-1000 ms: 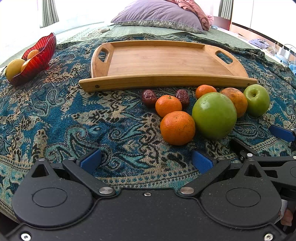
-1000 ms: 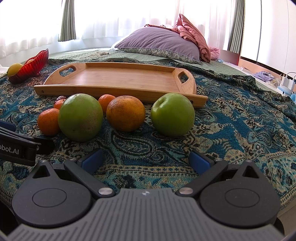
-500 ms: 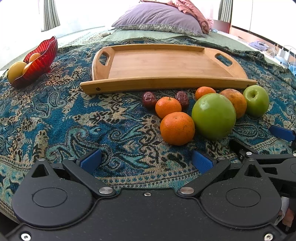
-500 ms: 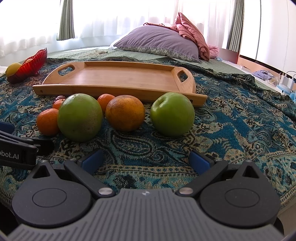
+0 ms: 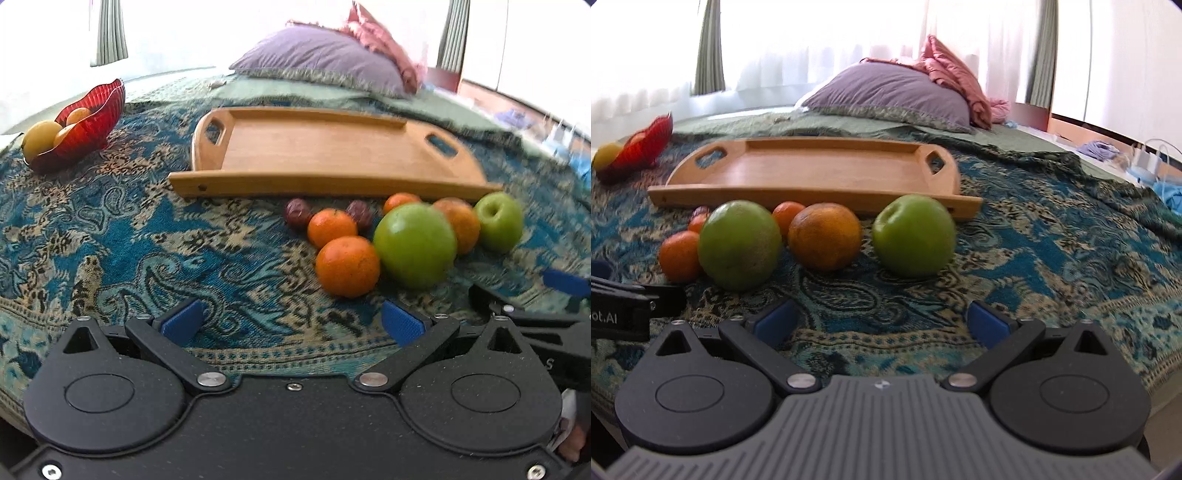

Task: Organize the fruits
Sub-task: 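Grasp a mandarin with the left gripper while the right gripper grasps the green apple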

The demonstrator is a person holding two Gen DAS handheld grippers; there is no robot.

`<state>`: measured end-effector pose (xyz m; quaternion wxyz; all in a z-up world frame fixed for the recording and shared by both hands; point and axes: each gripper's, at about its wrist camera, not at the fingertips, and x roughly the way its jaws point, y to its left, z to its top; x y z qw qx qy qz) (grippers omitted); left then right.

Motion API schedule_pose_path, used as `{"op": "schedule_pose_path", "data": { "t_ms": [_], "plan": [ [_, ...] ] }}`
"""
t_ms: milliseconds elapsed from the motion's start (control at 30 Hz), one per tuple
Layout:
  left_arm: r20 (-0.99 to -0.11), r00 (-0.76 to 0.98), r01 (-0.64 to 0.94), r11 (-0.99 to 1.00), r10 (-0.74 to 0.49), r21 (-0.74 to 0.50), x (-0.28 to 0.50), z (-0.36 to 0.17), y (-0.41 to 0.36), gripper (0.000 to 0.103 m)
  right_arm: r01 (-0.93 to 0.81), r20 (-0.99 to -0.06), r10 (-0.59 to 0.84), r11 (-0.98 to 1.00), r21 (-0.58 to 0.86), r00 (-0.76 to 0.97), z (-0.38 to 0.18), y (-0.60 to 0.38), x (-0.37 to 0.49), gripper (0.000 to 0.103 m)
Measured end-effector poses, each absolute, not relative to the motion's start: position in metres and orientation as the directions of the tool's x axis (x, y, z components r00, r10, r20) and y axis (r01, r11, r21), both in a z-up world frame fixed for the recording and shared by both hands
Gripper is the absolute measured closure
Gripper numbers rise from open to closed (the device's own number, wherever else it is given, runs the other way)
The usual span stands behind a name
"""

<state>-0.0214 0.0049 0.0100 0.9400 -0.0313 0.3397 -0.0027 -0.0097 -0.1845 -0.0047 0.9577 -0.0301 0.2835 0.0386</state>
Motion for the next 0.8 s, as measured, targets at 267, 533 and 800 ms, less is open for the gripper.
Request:
{"op": "schedule_pose_path", "data": {
  "t_ms": [267,533,800],
  "plan": [
    [-0.566,0.823,0.028,0.999,-0.048,-0.044,-0.03,0.02,0.003,0.039,-0.033,-0.462,0.008,0.998,-0.046,0.887,0.012,-0.209,-0.021,0.018],
    [-0.557,0.824,0.087,0.995,-0.1,-0.05,-0.028,0.02,-0.008,0.058,-0.081,-0.466,0.022,0.991,-0.108,0.884,0.016,-0.209,-0.004,0.036],
    [-0.54,0.829,0.092,0.988,-0.146,-0.126,-0.021,0.016,-0.007,0.059,-0.094,-0.504,0.078,0.996,-0.006,0.86,0.014,-0.215,0.015,0.044]
  ]
}}
